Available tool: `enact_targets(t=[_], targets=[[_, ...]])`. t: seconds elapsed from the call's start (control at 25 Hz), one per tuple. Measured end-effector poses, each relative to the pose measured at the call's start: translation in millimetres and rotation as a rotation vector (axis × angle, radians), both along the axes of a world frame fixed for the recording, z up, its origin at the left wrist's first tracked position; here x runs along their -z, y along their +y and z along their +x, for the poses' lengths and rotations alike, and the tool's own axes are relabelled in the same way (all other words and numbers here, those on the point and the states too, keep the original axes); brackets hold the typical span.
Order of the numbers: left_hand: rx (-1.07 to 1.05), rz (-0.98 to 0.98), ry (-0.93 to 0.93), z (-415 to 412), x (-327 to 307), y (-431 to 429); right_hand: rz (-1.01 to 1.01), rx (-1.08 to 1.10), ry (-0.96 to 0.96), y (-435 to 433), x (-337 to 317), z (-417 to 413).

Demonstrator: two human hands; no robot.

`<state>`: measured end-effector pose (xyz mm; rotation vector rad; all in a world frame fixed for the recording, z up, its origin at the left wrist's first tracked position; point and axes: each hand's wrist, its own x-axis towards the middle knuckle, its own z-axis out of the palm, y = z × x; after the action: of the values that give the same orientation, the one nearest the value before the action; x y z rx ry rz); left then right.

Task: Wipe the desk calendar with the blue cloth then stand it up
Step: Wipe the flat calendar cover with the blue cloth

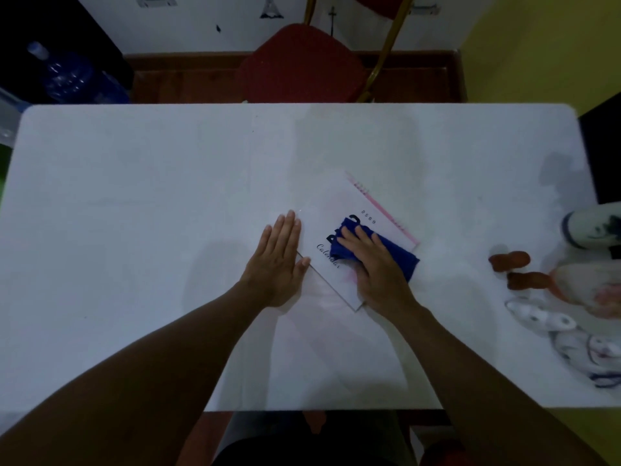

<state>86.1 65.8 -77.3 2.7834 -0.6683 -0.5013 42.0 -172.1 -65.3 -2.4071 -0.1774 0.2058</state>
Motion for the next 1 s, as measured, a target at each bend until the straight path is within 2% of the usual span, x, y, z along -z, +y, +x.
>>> enact_targets(t=[0.12,0.2,0.36,0.44,0.52,0.68,0.8,0.88,1.0], targets=[[-0.002,-0.012,-0.009,-0.3,-0.1,-0.4,-0.017,0.245,0.058,4.5,-0.1,5.3],[-0.001,-0.010,-0.006,0.1,0.1,-0.2,-0.053,0.282,0.044,17.3,0.0,29.3],[0.008,-0.012,-0.012,-1.3,1.2,0.4,-0.078,0.037,0.026,19.8,2.5,80.4],[0.014,-0.010,-0.011,-1.2,1.3,1.1,-0.062,-0.004,0.029,16.3,1.7,84.4],[0.015,-0.002,-0.004,-1.1,1.5,1.2,-0.044,-0.058,0.007,18.0,-3.5,58.3],[0.009,0.001,0.020,0.0,0.2,0.1,-0.054,-0.306,0.000,-5.9,-12.1,-30.6],[0.014,-0.014,0.009,0.5,-2.3,0.0,-0.152,-0.444,-0.051,-57.0,-15.3,-35.0],[0.013,-0.018,-0.008,-0.1,-4.0,-0.6,-0.217,-0.330,-0.063,-69.7,-12.4,-12.3],[0.007,-0.015,-0.017,-0.9,-4.9,-0.8,-0.188,-0.022,-0.032,-34.1,-6.6,5.2]])
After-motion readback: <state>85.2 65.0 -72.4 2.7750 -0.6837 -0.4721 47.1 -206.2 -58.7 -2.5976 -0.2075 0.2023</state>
